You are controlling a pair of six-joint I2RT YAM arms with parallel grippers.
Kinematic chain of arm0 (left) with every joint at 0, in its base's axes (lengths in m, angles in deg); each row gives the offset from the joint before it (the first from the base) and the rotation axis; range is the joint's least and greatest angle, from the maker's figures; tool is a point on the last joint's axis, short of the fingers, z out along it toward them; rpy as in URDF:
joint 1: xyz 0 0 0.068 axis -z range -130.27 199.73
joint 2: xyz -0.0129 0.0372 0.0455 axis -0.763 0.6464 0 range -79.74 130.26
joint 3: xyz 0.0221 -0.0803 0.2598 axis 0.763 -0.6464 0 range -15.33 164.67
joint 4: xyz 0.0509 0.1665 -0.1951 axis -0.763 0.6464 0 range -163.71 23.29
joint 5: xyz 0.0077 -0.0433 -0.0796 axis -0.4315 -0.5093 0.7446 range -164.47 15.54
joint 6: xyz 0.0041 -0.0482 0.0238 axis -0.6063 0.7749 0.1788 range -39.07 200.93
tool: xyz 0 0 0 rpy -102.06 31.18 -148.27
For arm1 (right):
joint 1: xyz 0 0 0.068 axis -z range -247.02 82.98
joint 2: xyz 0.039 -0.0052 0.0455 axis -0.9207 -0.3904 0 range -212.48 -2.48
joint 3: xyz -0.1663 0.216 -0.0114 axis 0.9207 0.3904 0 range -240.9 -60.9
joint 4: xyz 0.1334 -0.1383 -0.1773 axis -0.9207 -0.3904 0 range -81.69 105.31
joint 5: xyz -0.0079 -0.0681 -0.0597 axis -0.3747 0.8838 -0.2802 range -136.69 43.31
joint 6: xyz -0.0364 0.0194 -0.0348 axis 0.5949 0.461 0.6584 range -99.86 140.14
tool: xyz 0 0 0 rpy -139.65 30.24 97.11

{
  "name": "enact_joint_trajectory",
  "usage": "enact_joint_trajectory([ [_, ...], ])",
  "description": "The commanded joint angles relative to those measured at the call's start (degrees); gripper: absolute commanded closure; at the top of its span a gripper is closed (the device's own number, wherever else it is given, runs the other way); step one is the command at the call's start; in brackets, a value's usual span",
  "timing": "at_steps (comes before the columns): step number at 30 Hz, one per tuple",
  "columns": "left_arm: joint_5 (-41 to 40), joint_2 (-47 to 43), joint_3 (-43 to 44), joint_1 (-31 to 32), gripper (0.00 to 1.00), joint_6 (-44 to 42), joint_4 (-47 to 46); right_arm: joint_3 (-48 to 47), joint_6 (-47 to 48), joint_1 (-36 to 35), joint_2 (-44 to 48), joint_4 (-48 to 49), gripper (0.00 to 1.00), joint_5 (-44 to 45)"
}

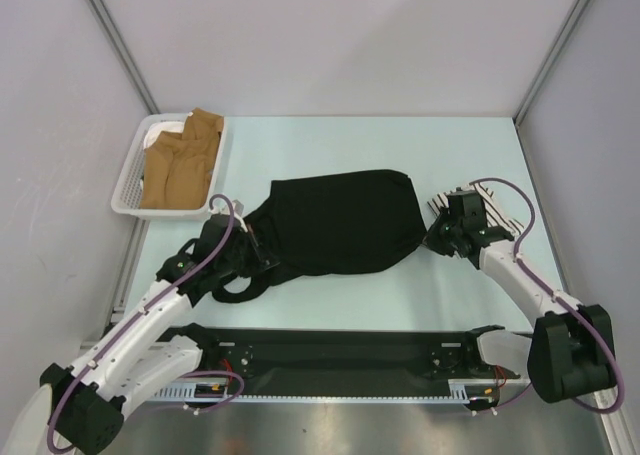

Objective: Fold and stack the tank tops
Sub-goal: Flatten the tank top out

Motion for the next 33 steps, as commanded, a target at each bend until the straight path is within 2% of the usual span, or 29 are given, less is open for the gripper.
enact_joint_trajectory([
  [1, 1.8, 1.4, 1.9, -1.8, 1.0, -3.2, -2.9, -1.6, 0.5, -0.3, -2.3, 3.3, 0.99, -1.5],
  [7, 1.2, 0.7, 0.2, -2.8, 1.0, -3.4, -3.2, -1.7, 0.4, 0.4, -3.7, 3.9, 1.0, 0.4],
  [10, 3.4, 2.9, 3.9, -6.7, 1.0, -5.9, -2.8, -5.5, 0.1, 1.4, -4.0, 4.1, 1.0, -0.4],
  [15, 2.4, 10.4, 19.5, -12.5, 1.0, -11.2, -1.6, -19.1, 0.0, 1.4, -5.8, 1.4, 1.0, 1.5],
  [20, 4.4, 16.8, 33.1, -15.2, 1.0, -13.3, -0.7, -26.8, 0.0, 1.2, -7.5, 1.5, 1.0, -0.9],
  [28, 5.8, 15.4, 49.2, -16.4, 1.0, -17.0, 2.4, -37.8, 3.7, 0.0, -2.9, 1.5, 1.0, -4.8],
  [33, 4.3, 8.6, 53.7, -16.4, 1.0, -20.0, 4.6, -38.3, 5.8, -1.1, 7.7, 1.7, 1.0, -5.8],
])
